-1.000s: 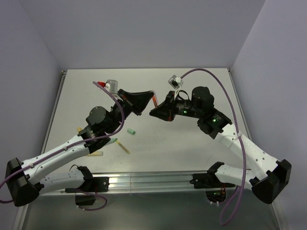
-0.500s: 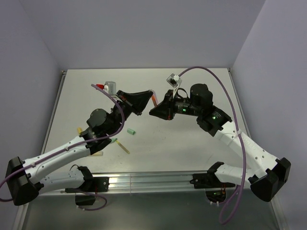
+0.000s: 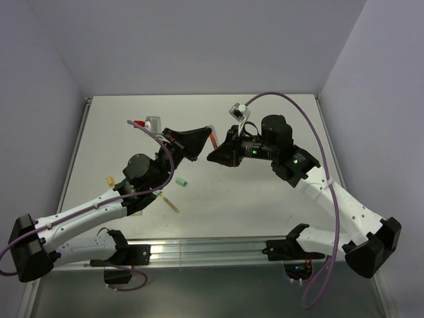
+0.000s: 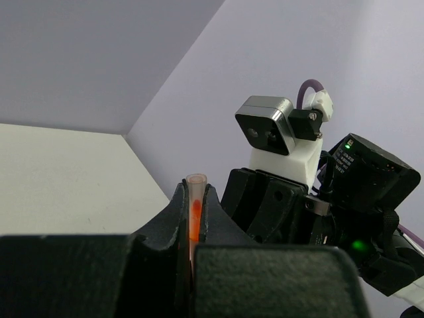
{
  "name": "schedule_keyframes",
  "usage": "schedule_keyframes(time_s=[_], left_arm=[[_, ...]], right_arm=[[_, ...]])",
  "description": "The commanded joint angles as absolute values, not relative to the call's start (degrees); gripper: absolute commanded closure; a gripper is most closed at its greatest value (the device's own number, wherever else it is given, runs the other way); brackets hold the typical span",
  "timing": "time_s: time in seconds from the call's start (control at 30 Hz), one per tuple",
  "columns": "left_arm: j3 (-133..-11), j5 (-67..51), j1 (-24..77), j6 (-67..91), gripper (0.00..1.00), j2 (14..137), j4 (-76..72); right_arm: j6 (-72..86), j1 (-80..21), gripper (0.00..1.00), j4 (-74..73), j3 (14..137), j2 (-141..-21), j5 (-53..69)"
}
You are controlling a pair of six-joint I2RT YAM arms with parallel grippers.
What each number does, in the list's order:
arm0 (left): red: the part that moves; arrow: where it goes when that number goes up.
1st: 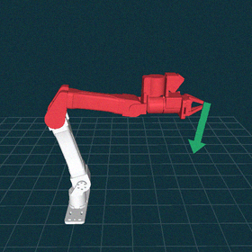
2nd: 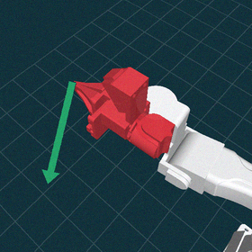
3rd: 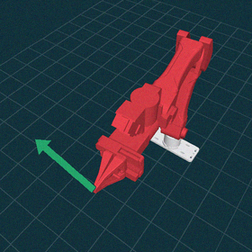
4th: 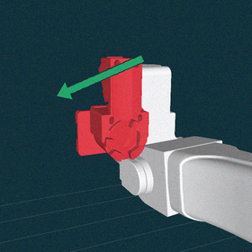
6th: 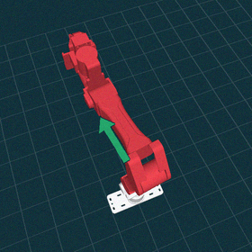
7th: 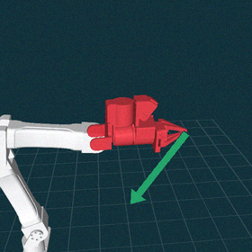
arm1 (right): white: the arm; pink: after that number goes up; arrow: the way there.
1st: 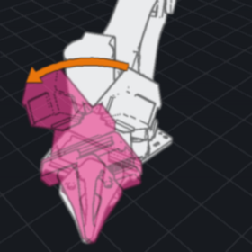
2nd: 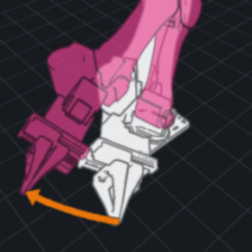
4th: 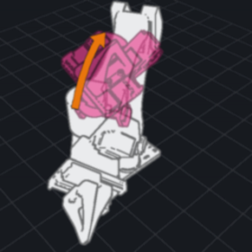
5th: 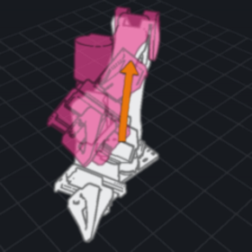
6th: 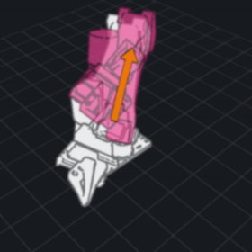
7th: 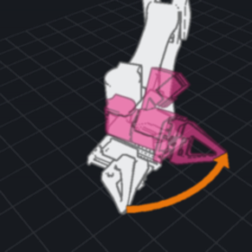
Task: Insert the pens into the pen caps
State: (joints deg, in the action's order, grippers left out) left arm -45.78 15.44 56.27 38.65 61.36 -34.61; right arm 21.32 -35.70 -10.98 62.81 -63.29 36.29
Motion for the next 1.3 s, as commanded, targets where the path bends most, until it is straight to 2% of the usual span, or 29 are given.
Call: schedule_keyframes(time_s=[0.0,0.33,0.47,0.67,0.7,0.8,0.83,0.93,1.07,1.13,1.27], left_arm=[[-40.08,-5.19,64.42,41.13,1.0,65.57,-14.68],[-42.53,-1.33,65.39,40.09,1.0,64.52,-12.22],[-47.79,-0.35,65.39,37.53,1.0,63.46,-8.27],[-58.59,9.83,65.22,33.23,0.99,63.19,-1.77],[-60.45,13.5,65.04,31.22,0.97,63.19,-1.06],[-68.88,20.8,63.99,26.74,0.75,63.46,1.58],[-70.99,21.61,63.2,25.5,0.64,63.46,1.41],[-79.7,23.3,59.95,21.46,0.46,63.28,1.58],[-86.38,23.29,57.66,16.71,0.35,63.02,1.31],[-88.67,18.93,57.31,14.86,0.32,63.54,2.89],[-91.05,9.79,56.6,13.19,0.35,65.21,7.9]], right_arm=[[23.03,-32.17,1.0,13.8,72.68,-63.9,25.49],[24.43,-31.2,1.0,14.32,73.57,-64.6,28.12],[24.35,-31.2,1.0,13.63,72.6,-63.02,28.04],[24.96,-31.38,1.0,10.73,72.25,-62.06,33.92],[24.87,-31.55,1.0,10.37,71.72,-61.7,34.36],[24.96,-31.99,1.0,9.05,69.79,-60.21,35.51],[25.22,-32.08,1.0,8.97,68.65,-59.94,36.29],[26.28,-32.25,1.0,9.58,66.11,-58.89,37.44],[26.1,-32.34,1.0,8.61,63.73,-57.57,38.23],[25.93,-33.13,1.0,8.61,62.85,-57.31,38.5],[26.1,-34.8,1.0,9.58,62.05,-56.87,40.08]])
